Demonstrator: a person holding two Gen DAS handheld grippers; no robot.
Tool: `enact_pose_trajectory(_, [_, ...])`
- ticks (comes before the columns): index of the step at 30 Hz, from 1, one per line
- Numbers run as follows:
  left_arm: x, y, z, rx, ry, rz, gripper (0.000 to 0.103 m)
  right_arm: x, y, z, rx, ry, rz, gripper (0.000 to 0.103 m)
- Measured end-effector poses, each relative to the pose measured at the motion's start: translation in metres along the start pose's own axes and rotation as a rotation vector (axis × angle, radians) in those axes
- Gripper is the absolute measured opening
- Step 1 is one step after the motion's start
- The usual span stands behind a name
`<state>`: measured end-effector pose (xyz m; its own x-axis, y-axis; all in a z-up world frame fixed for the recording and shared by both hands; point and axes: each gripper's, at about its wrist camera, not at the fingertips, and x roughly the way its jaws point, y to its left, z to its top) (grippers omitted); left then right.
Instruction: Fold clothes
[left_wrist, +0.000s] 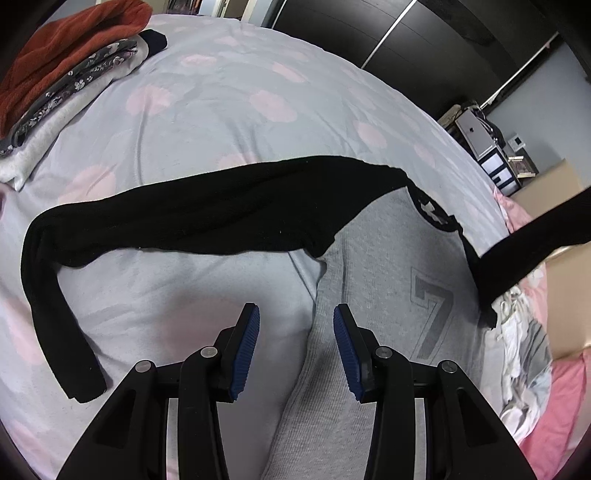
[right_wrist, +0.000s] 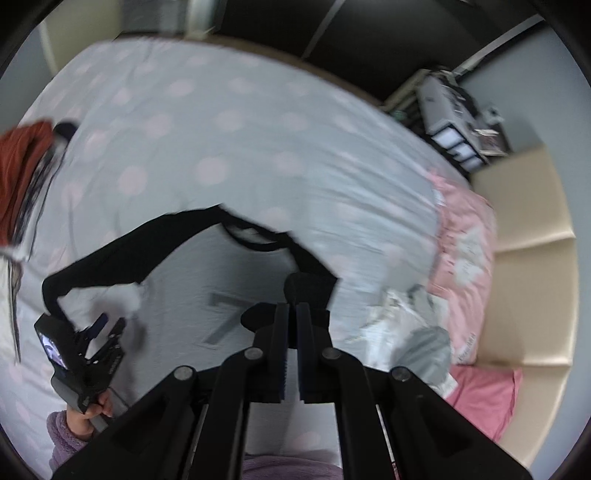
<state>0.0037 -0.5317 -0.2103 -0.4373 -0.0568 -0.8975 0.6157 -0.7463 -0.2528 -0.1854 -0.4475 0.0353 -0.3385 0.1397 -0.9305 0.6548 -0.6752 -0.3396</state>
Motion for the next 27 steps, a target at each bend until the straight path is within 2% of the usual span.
enact_pose_trajectory(7, [-0.005, 0.016, 0.013, -0.039, -0.036, 0.009, 0.044, 0.076, 0.1, 0.022, -0.109, 0.08, 0.08, 0.003])
enact_pose_trajectory(16, [-0.001, 0.05, 0.033, -0.116, -0.066, 0.017, 0.044, 0.165, 0.187, 0.043, -0.158, 0.157, 0.236, 0.003])
enact_pose_trajectory(22, [0.015, 0.065, 0.041, -0.153, -0.051, 0.034, 0.044, 0.197, 0.219, 0.051, -0.186, 0.151, 0.305, 0.004])
enact_pose_trajectory(24, [0.017, 0.068, 0.041, -0.162, -0.048, 0.03, 0.044, 0.203, 0.223, 0.055, -0.183, 0.136, 0.317, 0.007])
enact_pose_trajectory(27, [0.019, 0.07, 0.04, -0.157, -0.043, 0.031, 0.044, 0.211, 0.224, 0.059, -0.169, 0.121, 0.346, 0.008])
